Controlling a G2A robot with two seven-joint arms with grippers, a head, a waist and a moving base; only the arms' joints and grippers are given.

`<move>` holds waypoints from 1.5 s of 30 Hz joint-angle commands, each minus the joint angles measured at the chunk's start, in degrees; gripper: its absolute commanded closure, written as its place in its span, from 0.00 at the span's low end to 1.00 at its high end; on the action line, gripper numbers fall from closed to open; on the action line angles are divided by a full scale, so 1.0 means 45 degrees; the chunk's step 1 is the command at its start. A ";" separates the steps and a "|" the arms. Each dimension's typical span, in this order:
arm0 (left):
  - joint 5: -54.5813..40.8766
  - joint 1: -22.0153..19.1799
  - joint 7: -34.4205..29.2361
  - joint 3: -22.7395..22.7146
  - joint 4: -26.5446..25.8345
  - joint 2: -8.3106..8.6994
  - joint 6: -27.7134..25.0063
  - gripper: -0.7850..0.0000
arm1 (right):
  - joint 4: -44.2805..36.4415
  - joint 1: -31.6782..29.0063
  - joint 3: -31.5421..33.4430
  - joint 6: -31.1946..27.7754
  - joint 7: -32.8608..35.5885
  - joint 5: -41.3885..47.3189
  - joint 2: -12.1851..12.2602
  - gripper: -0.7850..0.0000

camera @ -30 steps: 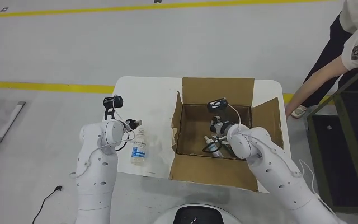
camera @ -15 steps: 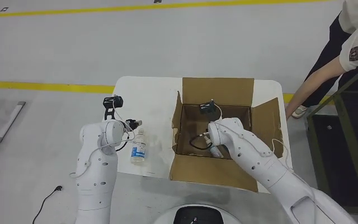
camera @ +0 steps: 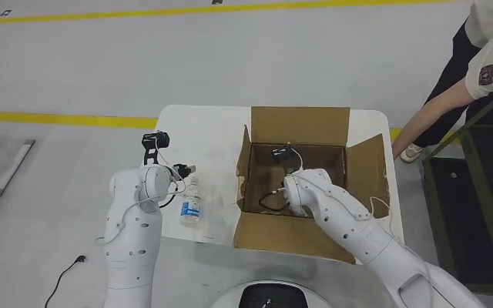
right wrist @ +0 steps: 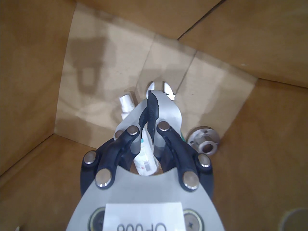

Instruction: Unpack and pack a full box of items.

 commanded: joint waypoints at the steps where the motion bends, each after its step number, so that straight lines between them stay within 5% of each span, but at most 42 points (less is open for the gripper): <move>1: 0.0000 0.0000 0.0000 0.0000 0.0000 0.0000 0.0000 0.00 | 0.0135 -0.0030 -0.0118 0.0140 -0.0155 0.0062 -0.0144 1.00; 4: 0.0000 0.0000 0.0000 0.0000 0.0000 0.0000 0.0000 0.00 | 0.0460 0.0028 -0.0318 0.0156 -0.0277 0.0059 -0.0358 1.00; 9: 0.0000 0.0000 0.0000 0.0000 0.0000 0.0000 0.0000 0.00 | 0.1147 0.0299 -0.0558 0.0189 -0.0245 -0.0017 -0.0703 0.74; 13: 0.0000 0.0000 0.0000 0.0000 0.0000 0.0000 0.0000 0.00 | 0.1341 0.0485 -0.0647 0.0376 0.0099 -0.0246 -0.0904 0.65; 39: 0.0000 0.0000 0.0000 0.0000 0.0000 0.0000 0.0000 0.00 | 0.0139 -0.0932 0.0953 0.0133 0.1864 -0.1905 -0.0707 0.50; 41: 0.0000 0.0000 0.0000 0.0000 0.0000 0.0000 0.0000 0.00 | 0.0078 -0.1050 0.1065 0.0045 0.1926 -0.2016 -0.0694 0.30; 45: 0.0000 0.0000 0.0000 0.0000 0.0000 0.0000 0.0000 0.00 | 0.0209 -0.1207 0.1238 -0.0170 0.1920 -0.2113 -0.0712 0.28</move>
